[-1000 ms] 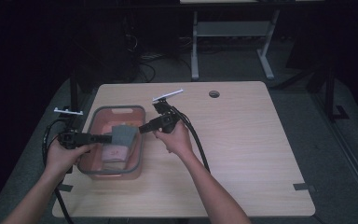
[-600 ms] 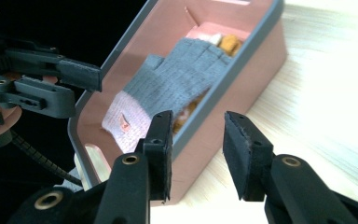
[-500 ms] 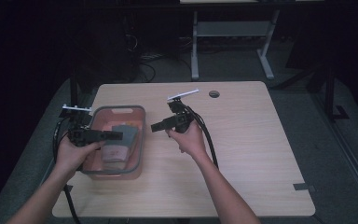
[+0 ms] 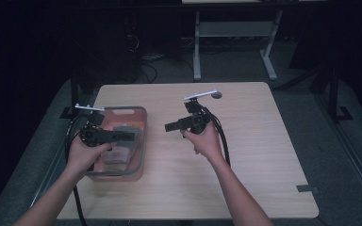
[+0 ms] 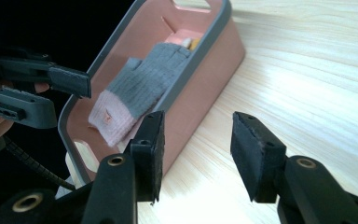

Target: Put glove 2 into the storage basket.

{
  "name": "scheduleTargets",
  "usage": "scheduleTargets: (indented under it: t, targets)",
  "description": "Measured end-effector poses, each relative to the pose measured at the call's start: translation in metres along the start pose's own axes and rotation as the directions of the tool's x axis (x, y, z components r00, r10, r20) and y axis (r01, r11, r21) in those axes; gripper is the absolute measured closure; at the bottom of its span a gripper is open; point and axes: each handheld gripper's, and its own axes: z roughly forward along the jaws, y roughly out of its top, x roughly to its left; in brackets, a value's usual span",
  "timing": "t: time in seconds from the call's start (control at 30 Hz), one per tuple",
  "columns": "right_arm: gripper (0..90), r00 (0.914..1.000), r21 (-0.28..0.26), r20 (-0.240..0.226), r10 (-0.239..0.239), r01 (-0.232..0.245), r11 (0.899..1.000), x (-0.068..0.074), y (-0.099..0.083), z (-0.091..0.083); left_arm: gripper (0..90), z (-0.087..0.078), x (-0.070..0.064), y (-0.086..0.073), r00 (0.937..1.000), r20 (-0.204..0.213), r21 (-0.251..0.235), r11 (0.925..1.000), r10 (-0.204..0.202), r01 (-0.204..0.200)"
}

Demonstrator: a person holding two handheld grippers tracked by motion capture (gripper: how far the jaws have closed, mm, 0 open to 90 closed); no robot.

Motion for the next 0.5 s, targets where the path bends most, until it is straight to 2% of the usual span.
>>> scheduleTargets:
  t: [0.5]
  targets:
    - [50.2, 0.999, -0.018, 0.02, 0.041, -0.04, 0.999, -0.022, -0.013, -0.03, 39.8, 0.019, -0.018, 0.005, 0.9989, 0.036, 0.0, 0.9995, 0.031, -0.031]
